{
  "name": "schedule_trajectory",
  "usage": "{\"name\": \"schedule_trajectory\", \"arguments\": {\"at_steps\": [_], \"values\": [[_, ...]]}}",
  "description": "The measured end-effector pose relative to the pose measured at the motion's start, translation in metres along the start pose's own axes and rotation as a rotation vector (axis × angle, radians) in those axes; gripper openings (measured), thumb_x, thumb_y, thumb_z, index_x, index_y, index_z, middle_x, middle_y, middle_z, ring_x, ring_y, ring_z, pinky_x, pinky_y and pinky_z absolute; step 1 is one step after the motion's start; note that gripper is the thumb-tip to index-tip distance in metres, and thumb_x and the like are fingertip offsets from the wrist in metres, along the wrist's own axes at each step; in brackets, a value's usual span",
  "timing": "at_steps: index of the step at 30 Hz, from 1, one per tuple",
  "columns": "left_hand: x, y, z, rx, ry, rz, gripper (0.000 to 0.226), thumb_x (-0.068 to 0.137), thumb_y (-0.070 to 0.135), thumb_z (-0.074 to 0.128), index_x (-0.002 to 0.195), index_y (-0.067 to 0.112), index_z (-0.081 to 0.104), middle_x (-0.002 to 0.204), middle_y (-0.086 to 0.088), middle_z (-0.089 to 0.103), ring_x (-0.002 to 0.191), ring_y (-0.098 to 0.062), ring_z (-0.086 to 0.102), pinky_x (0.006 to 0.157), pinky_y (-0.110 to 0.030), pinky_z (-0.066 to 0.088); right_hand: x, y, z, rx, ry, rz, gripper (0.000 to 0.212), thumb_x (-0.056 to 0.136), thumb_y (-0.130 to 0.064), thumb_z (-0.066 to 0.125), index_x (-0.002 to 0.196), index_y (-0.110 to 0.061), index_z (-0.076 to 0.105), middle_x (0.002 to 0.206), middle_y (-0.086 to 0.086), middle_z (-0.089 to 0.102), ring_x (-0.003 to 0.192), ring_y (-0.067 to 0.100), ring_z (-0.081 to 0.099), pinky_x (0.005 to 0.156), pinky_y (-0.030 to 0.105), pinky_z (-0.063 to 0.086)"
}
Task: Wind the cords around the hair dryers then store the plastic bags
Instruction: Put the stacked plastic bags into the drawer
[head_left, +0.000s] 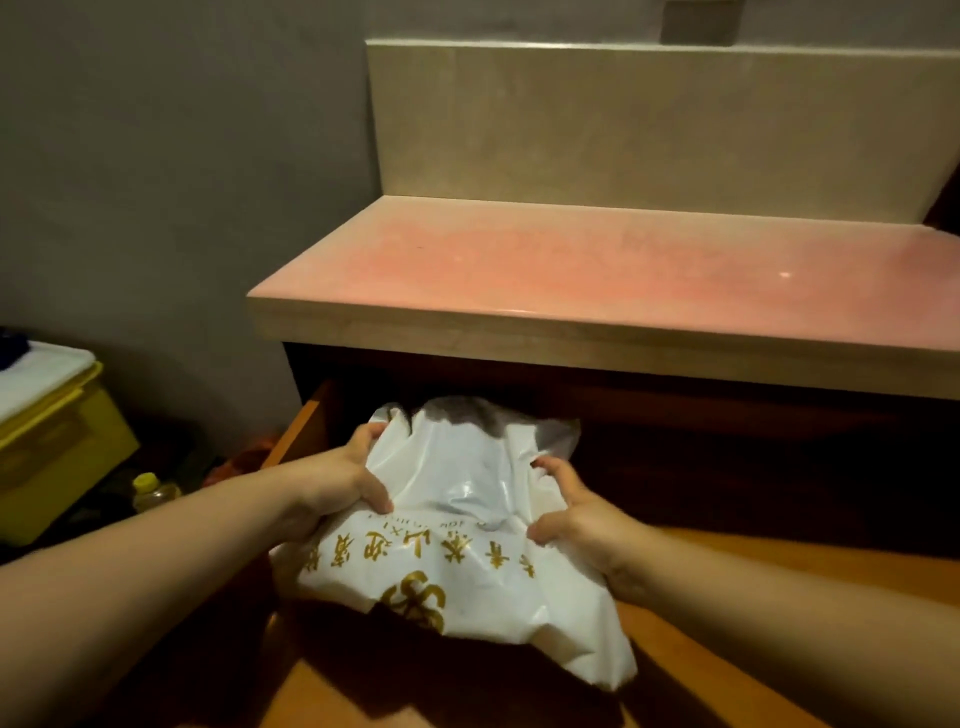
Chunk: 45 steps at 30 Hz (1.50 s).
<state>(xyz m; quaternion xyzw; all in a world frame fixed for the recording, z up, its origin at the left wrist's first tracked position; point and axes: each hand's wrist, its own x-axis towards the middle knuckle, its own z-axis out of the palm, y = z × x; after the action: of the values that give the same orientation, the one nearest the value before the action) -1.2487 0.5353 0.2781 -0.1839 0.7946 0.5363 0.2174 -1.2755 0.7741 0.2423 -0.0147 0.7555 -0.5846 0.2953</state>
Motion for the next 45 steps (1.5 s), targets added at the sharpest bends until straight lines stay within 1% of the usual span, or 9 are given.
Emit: {"name": "schedule_trajectory", "arguments": {"at_steps": [2,5,8,12,16,26,33,38,45], "values": [[0.012,-0.004,-0.006,0.116,0.047,-0.045,0.087,0.080,-0.004,0.060,0.144,0.033,0.013,0.120,-0.016,0.052,0.104,-0.037,0.058,0.092,-0.047,0.050,0.021,0.007,0.010,0.018,-0.017,-0.019,0.076,0.078,0.012,0.053,0.134,-0.034,0.033,0.112,0.013,0.048,0.098,0.029,0.054,0.077,0.038,0.053],[0.026,-0.013,0.004,0.707,0.214,-0.059,0.090,0.082,0.011,0.061,0.150,0.023,0.003,0.133,-0.016,0.048,0.117,-0.030,0.050,0.097,-0.037,0.045,0.036,0.007,0.021,0.033,-0.020,-0.069,0.063,0.079,0.016,0.048,0.120,-0.030,0.036,0.101,0.005,0.050,0.087,0.018,0.053,0.059,0.021,0.047],[0.025,-0.012,0.019,1.091,0.460,-0.002,0.084,0.086,0.024,0.057,0.150,0.018,0.004,0.145,-0.015,0.030,0.130,-0.033,0.031,0.102,-0.039,0.039,0.053,0.008,0.031,0.126,0.053,-0.100,0.055,0.079,0.017,0.047,0.120,-0.019,0.039,0.100,0.005,0.054,0.092,0.018,0.055,0.065,0.023,0.047],[0.020,0.002,0.028,0.926,0.424,0.003,0.078,0.093,0.055,0.039,0.151,0.022,-0.003,0.157,-0.016,-0.001,0.140,-0.043,0.011,0.111,-0.048,0.023,0.069,0.003,0.047,0.133,0.190,-0.080,0.044,0.085,0.011,0.047,0.123,-0.009,0.038,0.106,0.010,0.053,0.101,0.025,0.056,0.082,0.034,0.052],[0.030,-0.014,0.029,0.829,0.126,-0.078,0.101,0.085,0.066,0.046,0.149,0.021,-0.017,0.154,-0.016,-0.026,0.142,-0.046,-0.005,0.115,-0.046,0.013,0.069,0.002,0.052,-0.038,0.219,-0.059,0.037,0.094,-0.006,0.047,0.129,-0.010,0.034,0.092,-0.002,0.048,0.084,0.013,0.053,0.068,0.023,0.045],[0.054,-0.009,0.002,1.111,0.099,-0.002,0.096,0.080,0.073,0.046,0.150,0.016,0.012,0.152,-0.015,0.023,0.140,-0.032,0.022,0.112,-0.040,0.023,0.076,-0.001,0.046,-0.695,0.275,-0.096,0.035,0.096,-0.033,0.047,0.119,-0.006,0.051,0.122,0.013,0.056,0.111,0.029,0.055,0.086,0.030,0.043],[0.026,0.017,0.018,1.272,0.180,0.108,0.076,0.089,0.060,0.043,0.149,0.021,0.019,0.157,-0.012,0.012,0.144,-0.033,0.005,0.117,-0.048,0.008,0.057,-0.027,0.023,-1.130,0.106,-0.067,0.054,0.094,-0.043,0.045,0.138,-0.014,0.034,0.133,0.014,0.050,0.117,0.032,0.051,0.093,0.038,0.043],[-0.002,0.039,0.038,1.269,0.177,0.249,0.057,0.094,0.051,0.042,0.141,0.019,0.038,0.150,-0.009,0.032,0.138,-0.029,0.026,0.112,-0.042,0.026,0.004,-0.052,0.012,-1.351,0.070,-0.165,0.054,0.095,-0.041,0.045,0.142,-0.016,0.034,0.143,0.014,0.037,0.126,0.034,0.040,0.102,0.040,0.038],[-0.052,0.054,0.091,1.100,0.131,0.496,0.038,0.095,0.037,0.046,0.124,0.016,0.059,0.122,-0.007,0.062,0.110,-0.023,0.056,0.093,-0.037,0.045,-0.086,-0.052,0.013,-1.301,0.107,-0.248,0.038,0.095,-0.033,0.049,0.129,-0.016,0.049,0.125,0.006,0.057,0.114,0.025,0.052,0.089,0.034,0.043]]}}
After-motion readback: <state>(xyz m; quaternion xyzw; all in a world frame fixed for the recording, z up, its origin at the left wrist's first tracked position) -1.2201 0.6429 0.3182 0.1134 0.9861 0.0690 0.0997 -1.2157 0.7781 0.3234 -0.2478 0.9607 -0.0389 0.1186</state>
